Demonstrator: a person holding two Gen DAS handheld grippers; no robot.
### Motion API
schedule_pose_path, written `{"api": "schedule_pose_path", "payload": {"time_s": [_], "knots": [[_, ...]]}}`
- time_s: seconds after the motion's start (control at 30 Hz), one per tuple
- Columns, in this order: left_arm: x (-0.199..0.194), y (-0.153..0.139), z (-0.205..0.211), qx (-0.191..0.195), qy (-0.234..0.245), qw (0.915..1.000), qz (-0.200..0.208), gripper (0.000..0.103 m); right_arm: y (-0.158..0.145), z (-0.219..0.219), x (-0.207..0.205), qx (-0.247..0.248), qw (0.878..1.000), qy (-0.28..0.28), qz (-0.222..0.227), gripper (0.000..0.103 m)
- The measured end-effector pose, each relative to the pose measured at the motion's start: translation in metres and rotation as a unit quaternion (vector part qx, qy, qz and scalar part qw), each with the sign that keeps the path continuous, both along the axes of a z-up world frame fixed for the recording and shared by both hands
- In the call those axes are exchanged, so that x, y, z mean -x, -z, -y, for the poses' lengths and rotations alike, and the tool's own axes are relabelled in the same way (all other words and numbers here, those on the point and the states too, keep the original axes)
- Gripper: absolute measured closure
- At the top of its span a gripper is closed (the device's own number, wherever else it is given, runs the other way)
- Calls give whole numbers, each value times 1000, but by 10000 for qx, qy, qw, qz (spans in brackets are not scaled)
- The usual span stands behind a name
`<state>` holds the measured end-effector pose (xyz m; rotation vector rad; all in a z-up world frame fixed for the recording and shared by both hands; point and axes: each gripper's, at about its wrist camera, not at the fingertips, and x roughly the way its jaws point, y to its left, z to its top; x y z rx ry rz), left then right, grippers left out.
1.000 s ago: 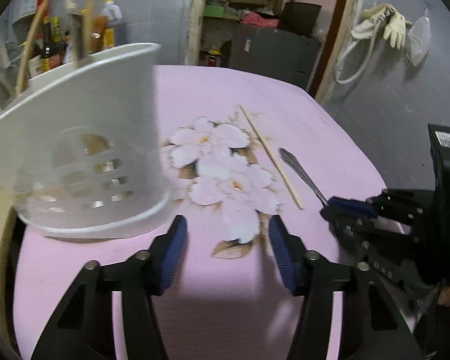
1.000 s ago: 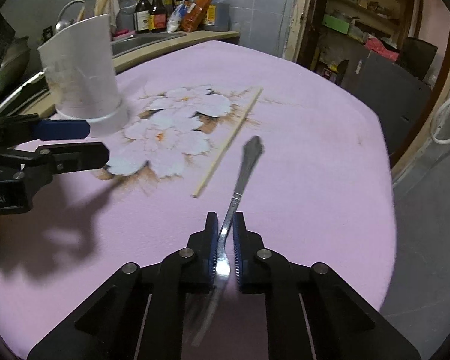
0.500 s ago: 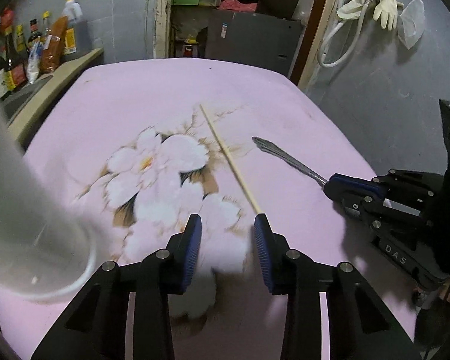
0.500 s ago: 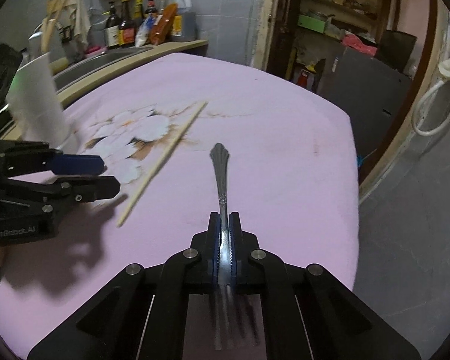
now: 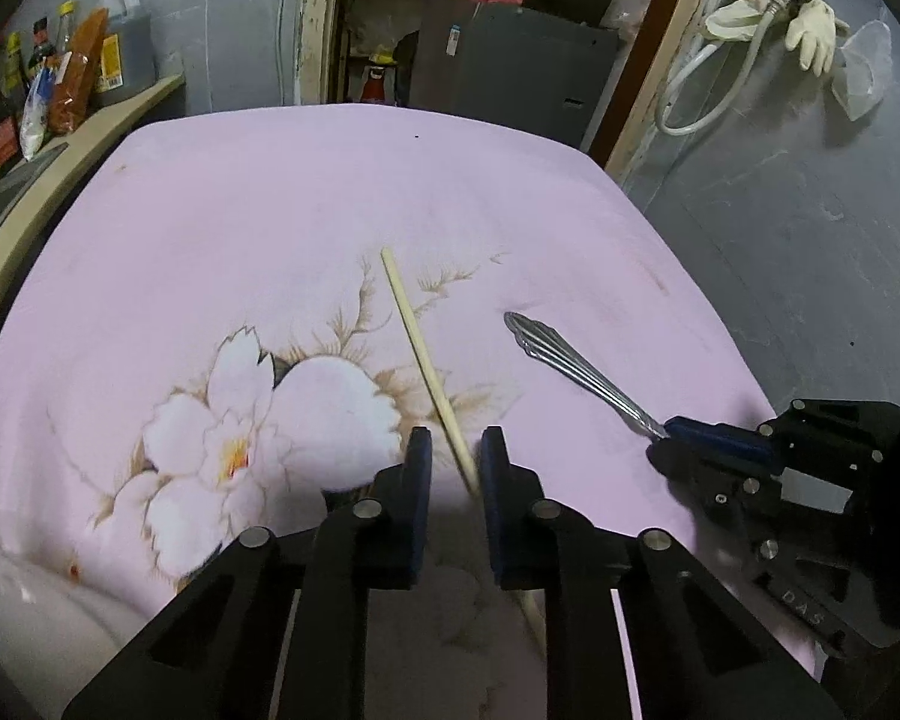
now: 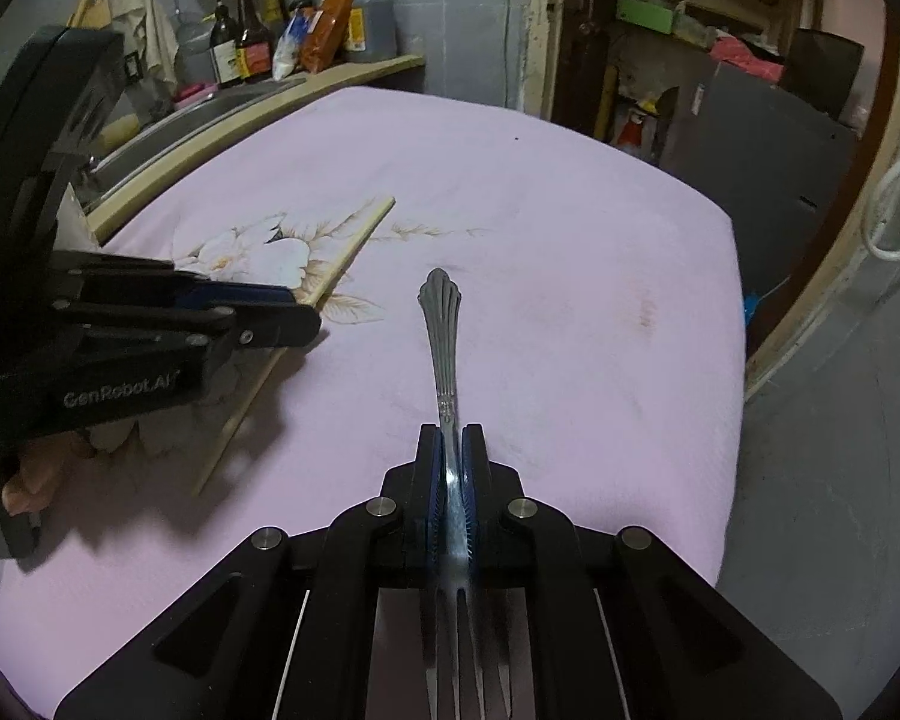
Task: Organize utensils
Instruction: 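Lift the fork with the right tool while the left tool closes on the wooden chopstick, then carry the fork and chopstick upright over the white holder with both tools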
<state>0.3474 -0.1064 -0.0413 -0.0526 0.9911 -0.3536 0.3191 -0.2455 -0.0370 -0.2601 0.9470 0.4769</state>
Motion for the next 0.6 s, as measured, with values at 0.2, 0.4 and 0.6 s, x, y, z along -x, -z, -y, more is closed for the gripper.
{"api": "schedule_pose_path", "payload": {"time_s": [0.2, 0.4, 0.6], "knots": [[-16, -1, -4, 82, -22, 9997, -211, 95, 3, -11, -21, 180, 9995, -101, -228, 96], [-19, -3, -3, 135, -46, 9992, -367, 101, 2, -11, -29, 52, 9993, 68, -361, 99], [-4, -9, -10, 206, -93, 9997, -124, 101, -6, -4, -10, -305, 9992, 254, 69, 99]]}}
